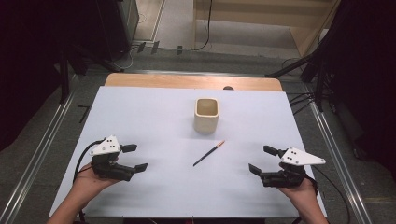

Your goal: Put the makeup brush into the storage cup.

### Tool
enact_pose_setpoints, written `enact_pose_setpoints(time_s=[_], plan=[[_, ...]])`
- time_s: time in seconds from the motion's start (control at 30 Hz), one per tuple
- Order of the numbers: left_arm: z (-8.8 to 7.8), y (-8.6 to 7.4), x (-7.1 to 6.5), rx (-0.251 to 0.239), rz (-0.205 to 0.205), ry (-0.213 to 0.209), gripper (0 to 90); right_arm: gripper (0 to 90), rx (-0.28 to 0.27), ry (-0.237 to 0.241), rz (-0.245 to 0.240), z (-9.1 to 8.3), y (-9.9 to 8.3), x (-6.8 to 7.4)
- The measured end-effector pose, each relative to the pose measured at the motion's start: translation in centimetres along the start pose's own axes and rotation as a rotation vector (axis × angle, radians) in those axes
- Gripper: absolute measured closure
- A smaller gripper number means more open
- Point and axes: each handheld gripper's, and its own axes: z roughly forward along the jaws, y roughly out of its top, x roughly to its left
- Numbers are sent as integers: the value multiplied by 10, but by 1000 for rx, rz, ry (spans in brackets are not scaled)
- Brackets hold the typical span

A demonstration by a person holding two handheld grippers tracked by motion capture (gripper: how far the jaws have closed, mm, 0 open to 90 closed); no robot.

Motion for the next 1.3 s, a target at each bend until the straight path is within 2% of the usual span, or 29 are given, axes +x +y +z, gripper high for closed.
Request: enact_pose_setpoints(time_s=[1.3], plan=[[0,-1,0,19,-5,5,178,137,26,15,-5,5,-1,1]])
